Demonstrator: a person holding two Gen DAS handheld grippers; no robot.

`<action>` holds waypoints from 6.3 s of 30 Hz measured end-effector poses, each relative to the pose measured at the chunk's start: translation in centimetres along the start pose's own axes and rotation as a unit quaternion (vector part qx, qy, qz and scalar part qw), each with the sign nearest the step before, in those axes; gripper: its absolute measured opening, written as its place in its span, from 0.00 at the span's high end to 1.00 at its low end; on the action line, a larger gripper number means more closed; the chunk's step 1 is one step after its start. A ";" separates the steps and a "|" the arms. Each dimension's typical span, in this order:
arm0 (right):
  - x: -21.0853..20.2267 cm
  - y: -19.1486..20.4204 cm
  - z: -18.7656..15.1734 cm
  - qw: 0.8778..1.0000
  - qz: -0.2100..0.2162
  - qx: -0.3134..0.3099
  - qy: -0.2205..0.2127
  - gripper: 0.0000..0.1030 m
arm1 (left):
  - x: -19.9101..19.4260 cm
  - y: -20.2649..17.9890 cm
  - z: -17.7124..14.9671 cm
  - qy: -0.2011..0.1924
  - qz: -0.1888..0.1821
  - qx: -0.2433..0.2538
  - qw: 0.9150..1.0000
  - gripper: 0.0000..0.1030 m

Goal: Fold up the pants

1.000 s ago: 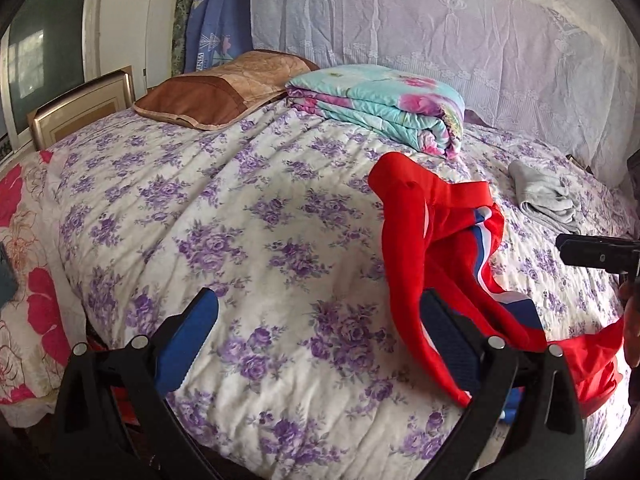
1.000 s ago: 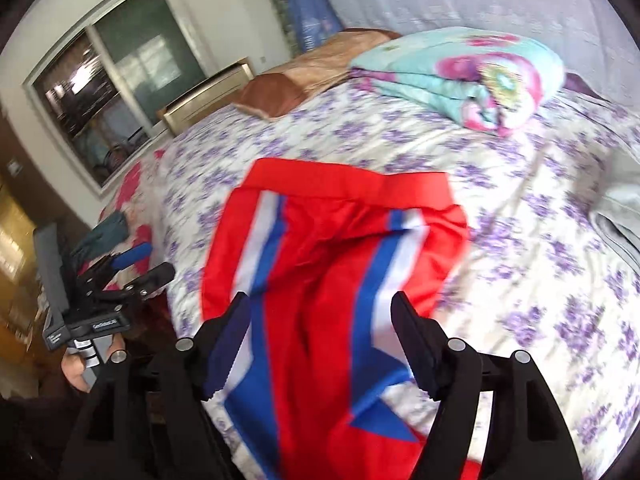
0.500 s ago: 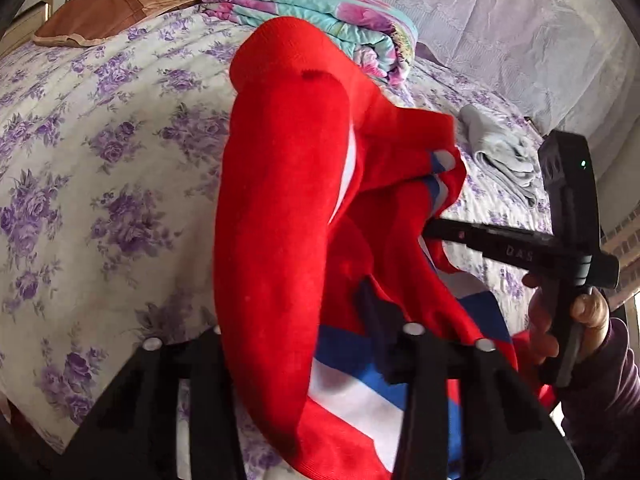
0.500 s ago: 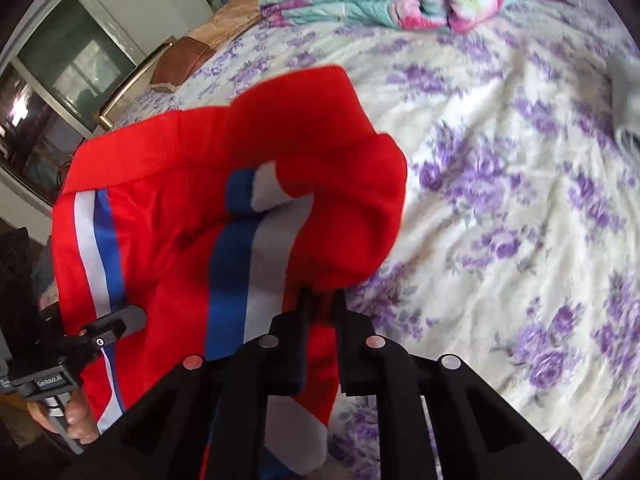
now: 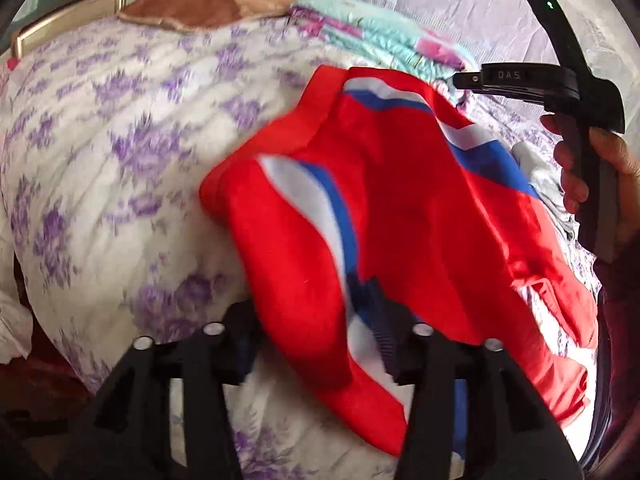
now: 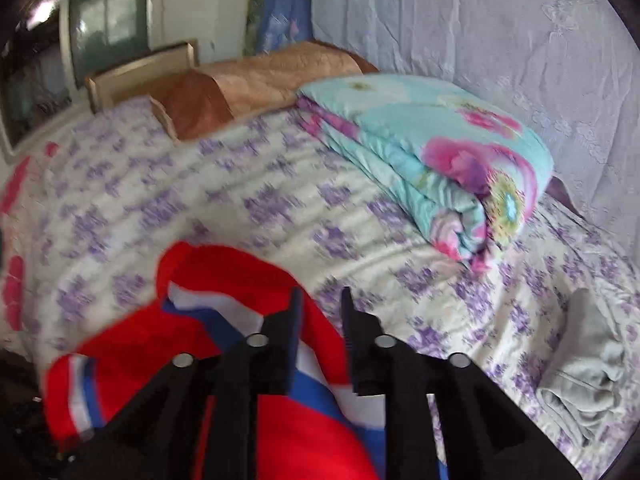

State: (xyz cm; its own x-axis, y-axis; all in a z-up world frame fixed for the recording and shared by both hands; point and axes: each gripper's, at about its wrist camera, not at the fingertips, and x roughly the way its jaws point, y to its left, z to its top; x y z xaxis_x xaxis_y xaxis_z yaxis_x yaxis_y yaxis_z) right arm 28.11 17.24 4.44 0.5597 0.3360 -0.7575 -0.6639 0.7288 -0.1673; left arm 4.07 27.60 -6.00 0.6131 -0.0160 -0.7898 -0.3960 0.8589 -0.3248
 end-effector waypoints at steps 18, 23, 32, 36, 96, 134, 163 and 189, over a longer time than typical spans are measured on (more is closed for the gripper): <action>-17.8 -29.3 -37.7 0.893 -0.088 0.442 -0.012 0.19 | 1.8 -1.4 15.7 -0.021 0.001 0.046 0.999 0.09; -12.7 -28.8 -39.5 0.877 0.006 0.480 0.025 0.19 | 11.3 -2.5 17.2 0.109 -0.005 0.041 0.993 0.09; -15.7 -28.9 -34.3 0.911 -0.015 0.409 -0.056 0.79 | 11.2 -6.8 16.4 0.087 0.052 0.132 0.986 0.68; -18.8 -32.0 -34.6 0.900 -0.044 0.423 -0.096 0.79 | 8.4 -8.4 17.3 0.040 0.037 0.143 0.988 0.69; -27.7 -20.8 -55.8 0.877 -0.121 0.465 -0.020 0.55 | -0.8 -1.9 -1.9 -0.005 -0.022 0.008 1.000 0.54; -0.9 -18.1 -12.0 0.994 0.060 0.054 0.068 0.27 | 14.5 -8.2 16.3 0.110 0.012 -0.018 0.994 0.05; -15.9 -1.8 -32.1 0.987 0.095 0.056 -0.116 0.93 | -1.9 -4.6 2.7 0.096 -0.180 -0.071 0.976 0.12; -19.2 2.2 -33.9 0.982 0.127 -0.005 -0.141 0.93 | -1.9 -1.6 3.0 0.068 -0.128 -0.032 0.989 0.83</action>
State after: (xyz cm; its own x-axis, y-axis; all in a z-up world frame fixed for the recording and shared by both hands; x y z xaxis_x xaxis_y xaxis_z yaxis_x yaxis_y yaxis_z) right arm -0.89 -7.78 -2.78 0.4894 0.6597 -0.5704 -0.8039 0.5948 -0.0018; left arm 5.62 27.80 -2.41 0.6032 -0.3008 -0.7387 -0.2857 0.7832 -0.5522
